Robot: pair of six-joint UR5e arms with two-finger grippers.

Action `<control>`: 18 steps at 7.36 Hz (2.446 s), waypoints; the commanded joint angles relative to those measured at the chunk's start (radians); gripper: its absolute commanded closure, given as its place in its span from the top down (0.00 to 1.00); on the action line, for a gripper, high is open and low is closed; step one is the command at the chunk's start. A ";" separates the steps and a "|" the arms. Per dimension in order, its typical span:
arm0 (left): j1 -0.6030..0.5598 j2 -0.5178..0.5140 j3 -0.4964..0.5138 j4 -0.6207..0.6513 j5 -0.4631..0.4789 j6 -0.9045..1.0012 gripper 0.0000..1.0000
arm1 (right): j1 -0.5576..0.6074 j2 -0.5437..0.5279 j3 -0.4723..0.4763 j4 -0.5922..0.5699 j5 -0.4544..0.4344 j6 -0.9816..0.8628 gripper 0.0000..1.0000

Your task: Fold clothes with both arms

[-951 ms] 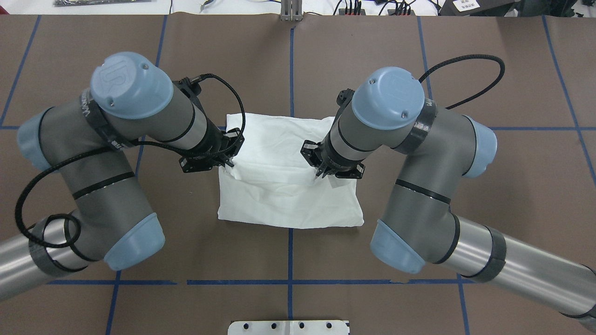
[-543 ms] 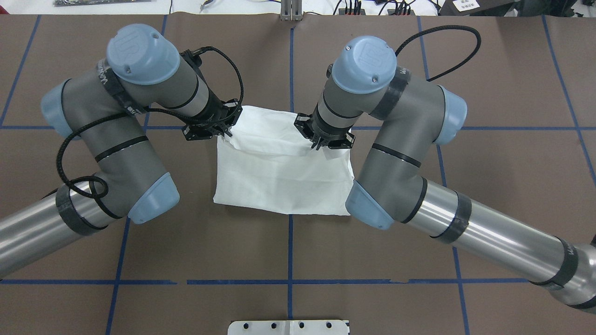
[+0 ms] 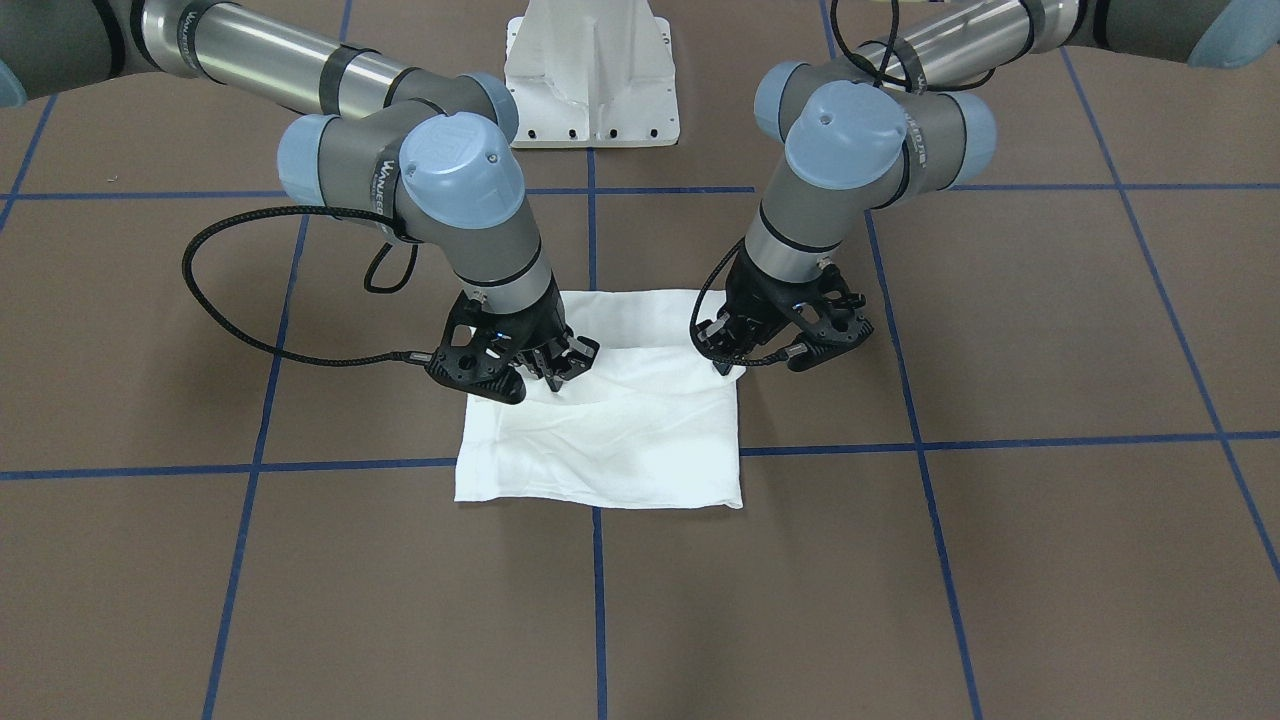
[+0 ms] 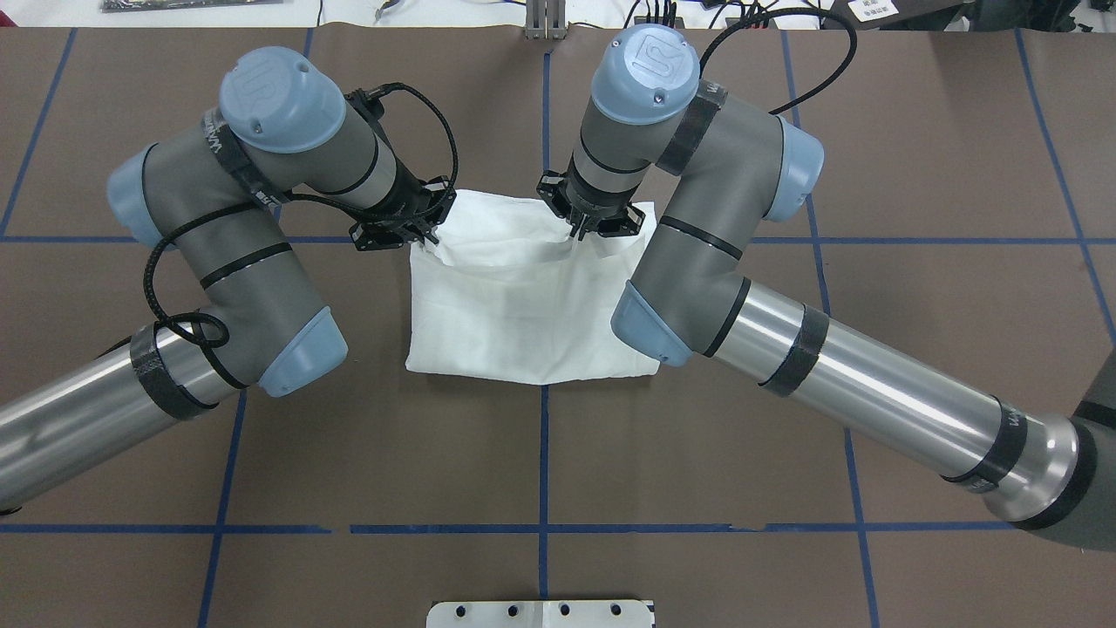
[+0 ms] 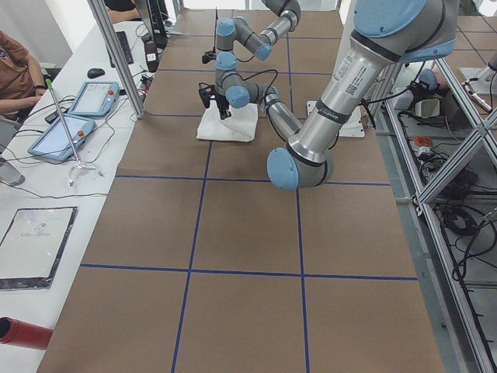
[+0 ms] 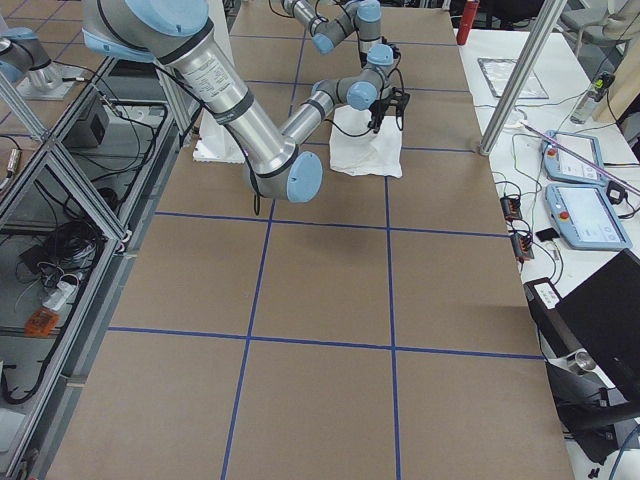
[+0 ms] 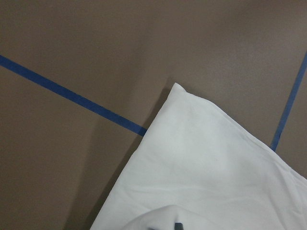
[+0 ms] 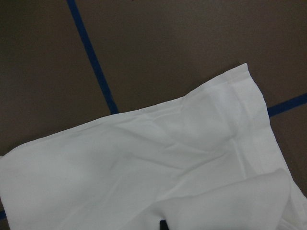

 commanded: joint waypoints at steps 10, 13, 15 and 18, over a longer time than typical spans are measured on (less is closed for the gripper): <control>-0.170 0.143 0.000 -0.041 -0.002 0.305 1.00 | 0.124 -0.041 -0.055 0.046 0.015 -0.343 1.00; -0.361 0.349 -0.089 -0.045 -0.110 0.703 1.00 | 0.363 -0.306 0.052 0.043 0.134 -0.781 1.00; -0.515 0.466 -0.086 -0.045 -0.154 1.015 1.00 | 0.492 -0.522 0.148 0.040 0.208 -0.992 1.00; -0.697 0.605 -0.077 -0.048 -0.205 1.326 1.00 | 0.721 -0.722 0.222 -0.051 0.324 -1.329 1.00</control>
